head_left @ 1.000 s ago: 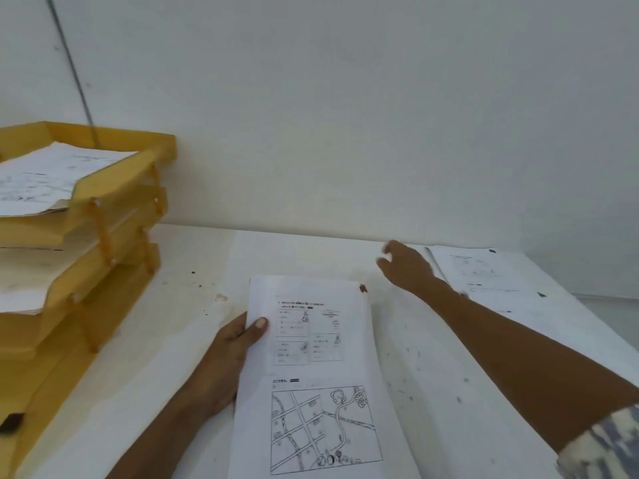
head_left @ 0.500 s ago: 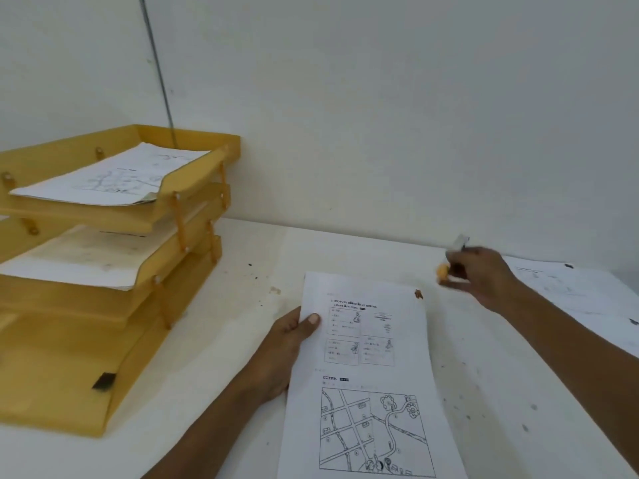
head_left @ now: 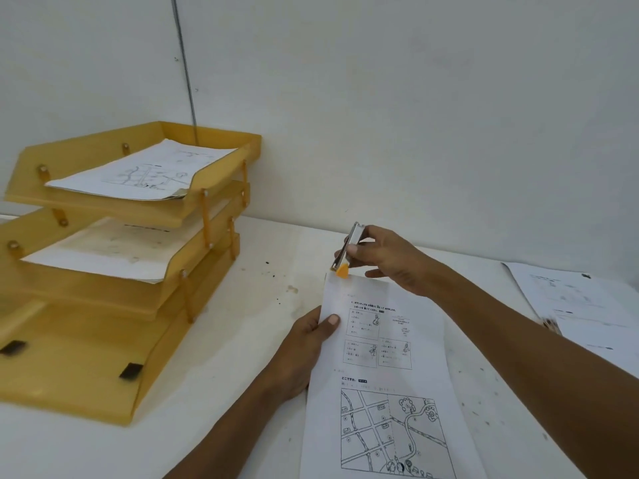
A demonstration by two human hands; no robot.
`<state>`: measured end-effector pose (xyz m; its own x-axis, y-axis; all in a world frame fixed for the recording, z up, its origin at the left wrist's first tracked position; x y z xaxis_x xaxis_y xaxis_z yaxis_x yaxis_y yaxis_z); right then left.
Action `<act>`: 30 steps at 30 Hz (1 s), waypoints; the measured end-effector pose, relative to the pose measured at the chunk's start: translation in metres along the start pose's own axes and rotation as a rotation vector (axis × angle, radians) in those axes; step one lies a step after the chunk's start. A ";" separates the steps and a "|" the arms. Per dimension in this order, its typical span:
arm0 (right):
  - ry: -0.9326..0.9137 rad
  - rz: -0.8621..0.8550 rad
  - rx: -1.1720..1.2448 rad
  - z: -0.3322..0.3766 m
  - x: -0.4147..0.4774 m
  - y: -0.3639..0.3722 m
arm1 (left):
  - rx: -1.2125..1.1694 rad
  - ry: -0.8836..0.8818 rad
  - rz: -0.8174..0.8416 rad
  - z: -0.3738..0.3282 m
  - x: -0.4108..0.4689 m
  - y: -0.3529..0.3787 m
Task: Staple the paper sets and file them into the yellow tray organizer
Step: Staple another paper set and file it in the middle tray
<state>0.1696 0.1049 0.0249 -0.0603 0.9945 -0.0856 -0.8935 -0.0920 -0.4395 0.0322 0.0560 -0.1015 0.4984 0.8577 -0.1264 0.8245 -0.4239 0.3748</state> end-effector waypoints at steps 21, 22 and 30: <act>-0.050 0.075 -0.008 -0.017 0.004 0.012 | 0.033 0.029 -0.002 0.006 0.005 -0.005; -0.047 0.065 -0.006 -0.017 0.006 0.013 | 0.035 0.032 -0.003 0.006 0.005 -0.005; -0.022 0.029 -0.102 -0.019 0.011 0.017 | 0.078 0.056 -0.039 0.008 0.007 -0.008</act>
<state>0.1628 0.1135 -0.0007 -0.0964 0.9921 -0.0804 -0.8411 -0.1244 -0.5264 0.0307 0.0629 -0.1127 0.4519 0.8878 -0.0872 0.8622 -0.4096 0.2981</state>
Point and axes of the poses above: each hand's wrist, its own x-axis towards the middle knuckle, its own y-axis out of the palm, z = x × y, the point moved 8 cm from there along x, towards the middle knuckle, and after that the axes turned 4 degrees about -x, right-handed, at the moved point
